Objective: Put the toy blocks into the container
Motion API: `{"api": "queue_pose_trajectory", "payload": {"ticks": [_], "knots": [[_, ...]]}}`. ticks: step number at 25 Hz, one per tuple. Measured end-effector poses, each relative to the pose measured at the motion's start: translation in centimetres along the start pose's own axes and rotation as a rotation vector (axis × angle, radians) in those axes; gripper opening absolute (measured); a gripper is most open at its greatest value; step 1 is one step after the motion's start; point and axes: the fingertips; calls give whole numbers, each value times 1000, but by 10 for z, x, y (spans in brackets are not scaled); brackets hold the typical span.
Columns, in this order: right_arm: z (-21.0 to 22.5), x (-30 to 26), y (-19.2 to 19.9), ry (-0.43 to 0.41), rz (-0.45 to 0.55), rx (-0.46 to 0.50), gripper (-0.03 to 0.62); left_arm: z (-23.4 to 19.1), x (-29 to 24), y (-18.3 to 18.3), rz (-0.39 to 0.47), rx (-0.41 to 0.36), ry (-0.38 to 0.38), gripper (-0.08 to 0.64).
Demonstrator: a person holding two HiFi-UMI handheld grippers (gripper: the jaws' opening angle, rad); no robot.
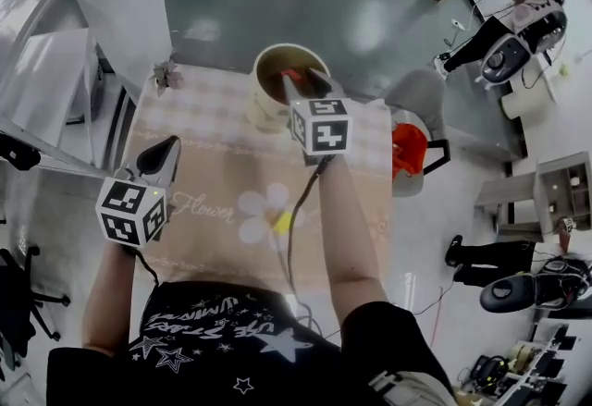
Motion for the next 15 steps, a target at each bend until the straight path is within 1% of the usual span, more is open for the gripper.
{"api": "queue_pose_trajectory", "payload": {"ticks": [1,8,12,15], "knots": [[-1,0,0,-4,-2,4,184,0,0,0,0,1,0,9],[-3,13,1,11,6,-5,184,2,3,2,4,2,14,9],[-3,33,6,37,12,-20,184,5,8,3,14,-1,30,9],[-3,53,17,59,5,-42,184,9,12,5,14,-5,51,9]]}}
Point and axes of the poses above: the fingertips, and each gripper's own axes: x backward along the fingers, z to its right, y out of its underside, and after that the axes turned 7 degrees about y, right-handed
